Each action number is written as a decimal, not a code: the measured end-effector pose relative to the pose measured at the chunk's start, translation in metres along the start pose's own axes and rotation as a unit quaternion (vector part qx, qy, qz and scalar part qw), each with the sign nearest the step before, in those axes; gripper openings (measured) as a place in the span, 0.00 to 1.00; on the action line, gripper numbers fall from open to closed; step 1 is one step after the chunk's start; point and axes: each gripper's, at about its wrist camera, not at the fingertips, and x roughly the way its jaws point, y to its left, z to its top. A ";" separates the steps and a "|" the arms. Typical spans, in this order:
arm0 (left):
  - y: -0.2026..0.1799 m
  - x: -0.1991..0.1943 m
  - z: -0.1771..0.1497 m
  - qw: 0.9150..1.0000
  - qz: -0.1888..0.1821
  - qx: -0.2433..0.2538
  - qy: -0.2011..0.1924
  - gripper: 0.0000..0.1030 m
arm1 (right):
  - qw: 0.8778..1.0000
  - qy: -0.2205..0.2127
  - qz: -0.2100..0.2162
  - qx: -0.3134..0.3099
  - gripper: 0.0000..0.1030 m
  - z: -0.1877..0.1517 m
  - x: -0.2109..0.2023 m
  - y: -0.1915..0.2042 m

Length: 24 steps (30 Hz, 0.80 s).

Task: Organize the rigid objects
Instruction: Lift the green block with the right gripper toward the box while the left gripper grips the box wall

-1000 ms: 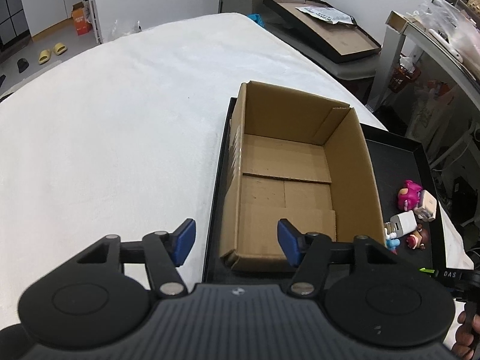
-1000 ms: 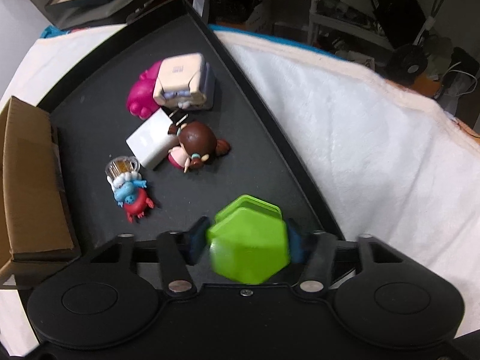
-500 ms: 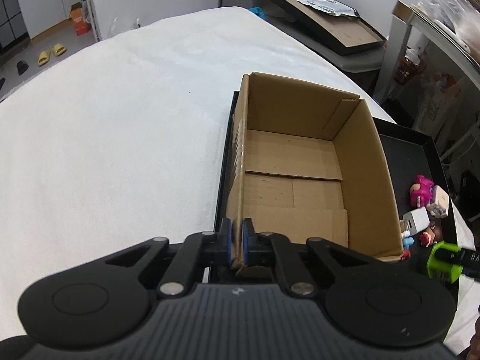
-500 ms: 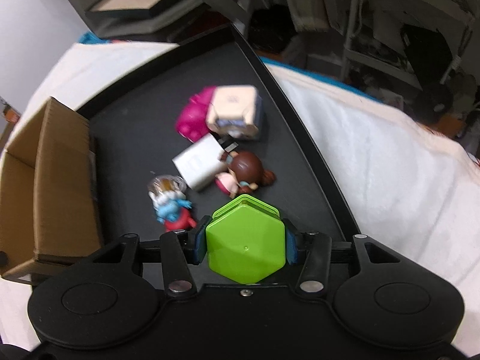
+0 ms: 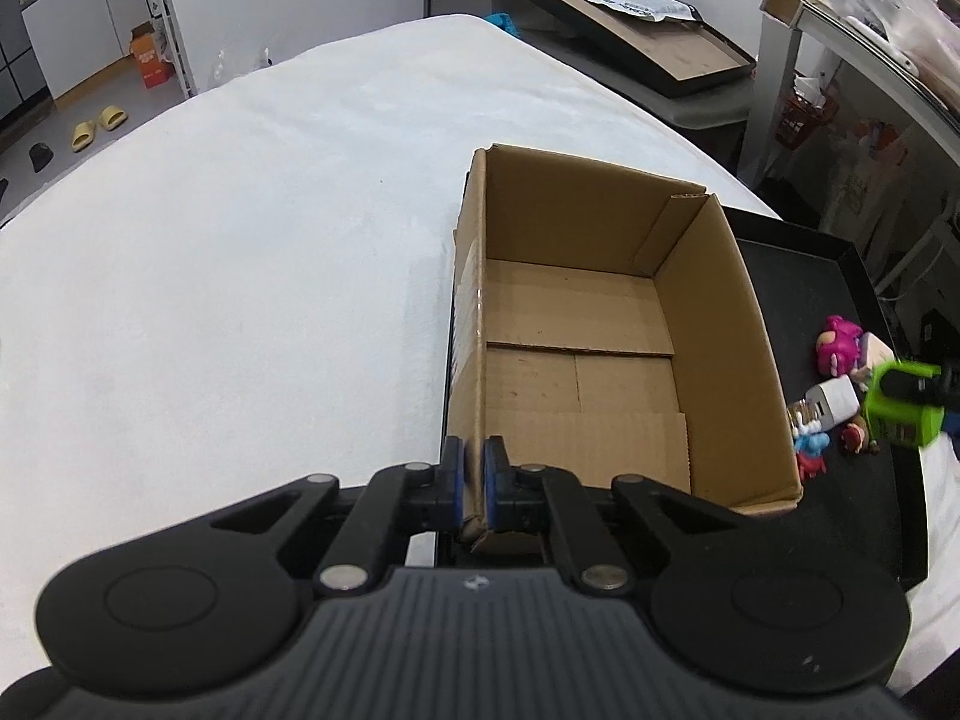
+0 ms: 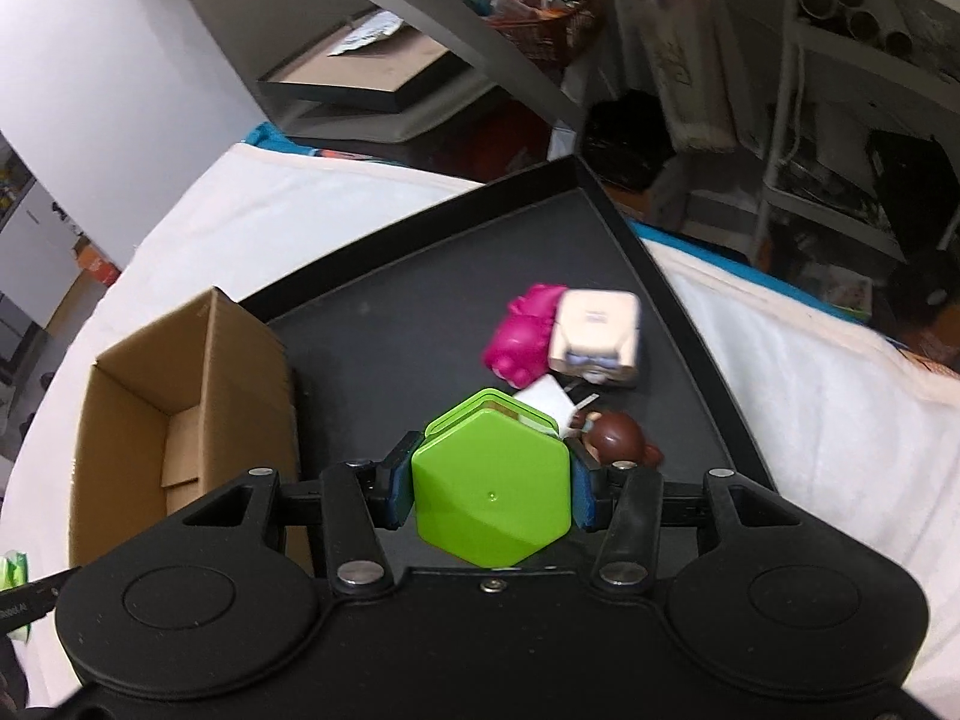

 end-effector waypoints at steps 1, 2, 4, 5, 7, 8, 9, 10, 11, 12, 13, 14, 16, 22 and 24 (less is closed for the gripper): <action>0.000 -0.001 -0.001 1.000 0.000 0.001 0.000 0.06 | 1.000 -0.002 0.004 -0.002 0.46 0.001 -0.001 0.002; -0.001 -0.001 -0.001 1.000 0.000 0.002 0.002 0.06 | 1.000 -0.005 0.007 -0.003 0.46 0.003 -0.002 0.004; -0.002 -0.002 -0.002 1.000 0.001 0.006 0.003 0.06 | 1.000 -0.012 0.015 -0.009 0.46 0.006 -0.004 0.010; -0.003 -0.002 -0.002 1.000 0.001 0.009 0.003 0.06 | 1.000 -0.015 0.017 -0.012 0.46 0.008 -0.005 0.014; -0.002 -0.002 -0.001 1.000 0.002 0.013 0.006 0.05 | 0.999 -0.021 0.022 -0.020 0.46 0.009 -0.007 0.020; -0.003 -0.002 0.000 1.000 0.002 0.015 0.007 0.05 | 0.999 -0.024 0.025 -0.024 0.46 0.010 -0.008 0.023; -0.002 -0.002 0.000 1.000 0.001 0.016 0.008 0.05 | 0.999 -0.027 0.029 -0.027 0.46 0.012 -0.009 0.025; -0.002 -0.002 0.001 1.000 0.000 0.016 0.009 0.05 | 0.998 -0.032 0.034 -0.032 0.46 0.012 -0.011 0.027; -0.002 -0.001 0.001 1.000 0.000 0.017 0.011 0.05 | 0.998 -0.037 0.039 -0.035 0.46 0.013 -0.013 0.030; -0.002 -0.001 0.002 1.000 -0.001 0.017 0.012 0.05 | 0.997 -0.040 0.043 -0.040 0.46 0.014 -0.014 0.032; -0.001 -0.001 0.002 1.000 -0.001 0.019 0.013 0.05 | 0.997 -0.043 0.047 -0.044 0.46 0.015 -0.015 0.035; -0.001 0.000 0.002 1.000 -0.001 0.020 0.013 0.05 | 0.996 -0.046 0.054 -0.048 0.46 0.016 -0.016 0.039; 0.000 0.000 0.001 1.000 -0.002 0.021 0.015 0.05 | 0.995 -0.052 0.064 -0.055 0.46 0.018 -0.018 0.045; 0.001 0.002 0.003 0.999 -0.011 0.021 0.021 0.06 | 0.992 -0.061 0.090 -0.071 0.46 0.025 -0.017 0.064; 0.002 0.004 0.004 0.999 -0.013 0.022 0.022 0.06 | 0.990 -0.064 0.096 -0.079 0.46 0.026 -0.018 0.070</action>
